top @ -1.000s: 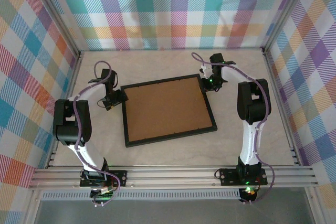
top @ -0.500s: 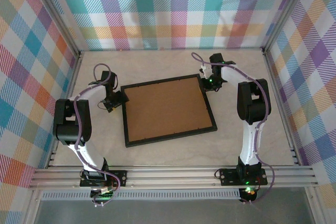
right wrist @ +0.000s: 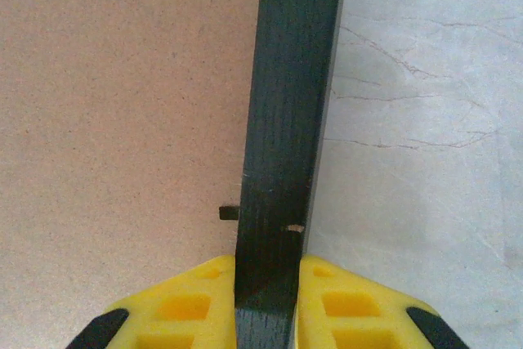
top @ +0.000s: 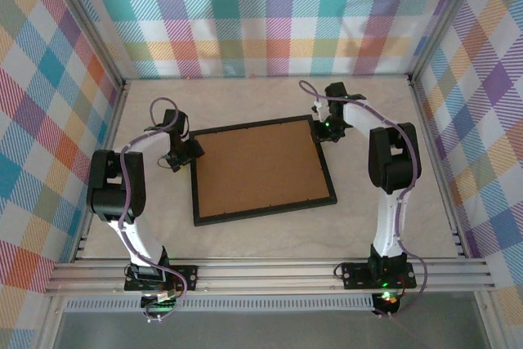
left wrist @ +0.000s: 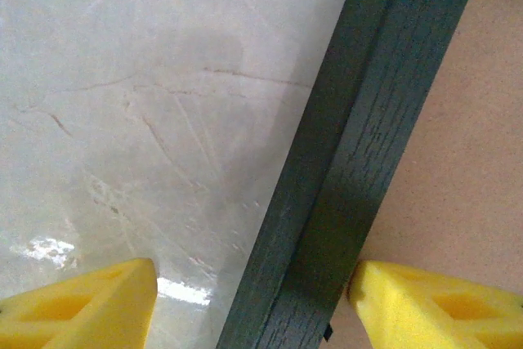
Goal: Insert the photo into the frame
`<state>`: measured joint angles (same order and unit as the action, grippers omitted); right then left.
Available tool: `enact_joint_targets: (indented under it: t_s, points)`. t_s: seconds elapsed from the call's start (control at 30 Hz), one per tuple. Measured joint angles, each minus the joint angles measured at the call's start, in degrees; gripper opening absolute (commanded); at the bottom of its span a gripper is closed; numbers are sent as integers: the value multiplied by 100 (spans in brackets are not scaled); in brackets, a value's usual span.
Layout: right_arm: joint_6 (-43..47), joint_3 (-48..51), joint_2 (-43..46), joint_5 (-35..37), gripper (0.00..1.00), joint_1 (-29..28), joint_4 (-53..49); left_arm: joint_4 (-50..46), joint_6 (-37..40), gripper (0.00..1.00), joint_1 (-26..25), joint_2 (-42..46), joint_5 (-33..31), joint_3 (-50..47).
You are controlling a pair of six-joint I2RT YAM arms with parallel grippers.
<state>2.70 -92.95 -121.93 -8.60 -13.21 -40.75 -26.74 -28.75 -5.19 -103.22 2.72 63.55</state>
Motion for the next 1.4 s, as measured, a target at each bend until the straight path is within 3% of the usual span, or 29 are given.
enact_joint_targets:
  t_s: [0.47, 0.73, 0.97, 1.4]
  points:
    - [-59, -55, -13, 186, 20, -48, -68, -861, 308, 77, -162, 216, -131, 575]
    - [-59, -57, -13, 199, 20, -55, -68, -874, 328, 77, 254, 879, -195, 393]
    - [-61, -57, -13, 197, 20, -55, -68, -765, 323, 78, 289, 645, -149, -116]
    - [-61, -57, -13, 197, 20, -55, -68, -590, 332, 78, 289, 330, -68, -42]
